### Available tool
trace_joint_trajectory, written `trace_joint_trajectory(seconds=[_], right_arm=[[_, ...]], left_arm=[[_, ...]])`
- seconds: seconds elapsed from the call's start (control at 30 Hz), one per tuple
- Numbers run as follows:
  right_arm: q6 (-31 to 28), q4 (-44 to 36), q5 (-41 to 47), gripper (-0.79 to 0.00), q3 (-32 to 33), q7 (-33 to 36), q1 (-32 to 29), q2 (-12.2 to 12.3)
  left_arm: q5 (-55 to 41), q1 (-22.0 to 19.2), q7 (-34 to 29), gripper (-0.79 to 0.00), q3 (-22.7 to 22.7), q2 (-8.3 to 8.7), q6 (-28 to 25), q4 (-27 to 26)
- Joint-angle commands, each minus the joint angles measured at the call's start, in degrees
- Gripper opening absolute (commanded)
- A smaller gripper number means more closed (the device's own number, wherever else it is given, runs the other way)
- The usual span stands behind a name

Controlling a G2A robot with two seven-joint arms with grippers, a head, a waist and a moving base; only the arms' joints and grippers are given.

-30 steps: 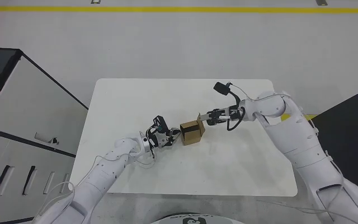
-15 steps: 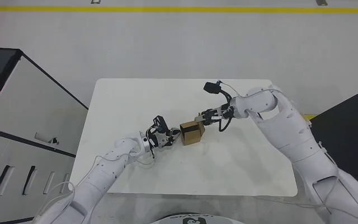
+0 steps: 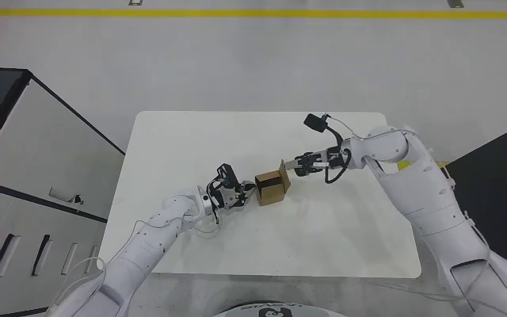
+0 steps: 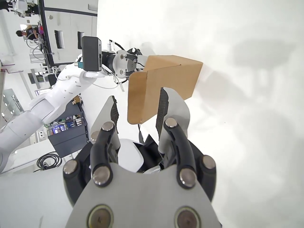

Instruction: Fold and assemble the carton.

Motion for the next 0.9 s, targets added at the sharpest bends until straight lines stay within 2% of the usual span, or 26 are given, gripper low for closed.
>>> trace_joint_trajectory(seconds=[0.0,0.3,0.47,0.57,0.7,0.87], right_arm=[[0.2,-0.1,-0.4,-0.449,-0.1,0.1,-0.5,0.1],[1.4,-0.7,-4.7,-0.560,-4.2,0.4,2.6,-0.7],[2.5,-1.2,-8.5,-0.594,-7.6,1.8,5.8,-1.4],[2.8,-1.5,-9.8,-0.582,-9.6,2.8,7.6,-1.9],[3.1,-1.2,-9.9,-0.508,-11.2,3.3,9.4,-2.6],[3.0,-0.4,-9.5,-0.523,-12.4,3.4,10.4,-3.1]], left_arm=[[0.0,0.0,0.0,-0.785,0.0,0.00,0.0,0.0],[0.0,0.0,0.0,-0.785,0.0,0.00,0.0,0.0],[0.0,0.0,0.0,-0.785,0.0,0.00,0.0,0.0],[0.0,0.0,0.0,-0.785,0.0,0.00,0.0,0.0],[0.0,0.0,0.0,-0.785,0.0,0.00,0.0,0.0],[0.0,0.0,0.0,-0.785,0.0,0.00,0.0,0.0]])
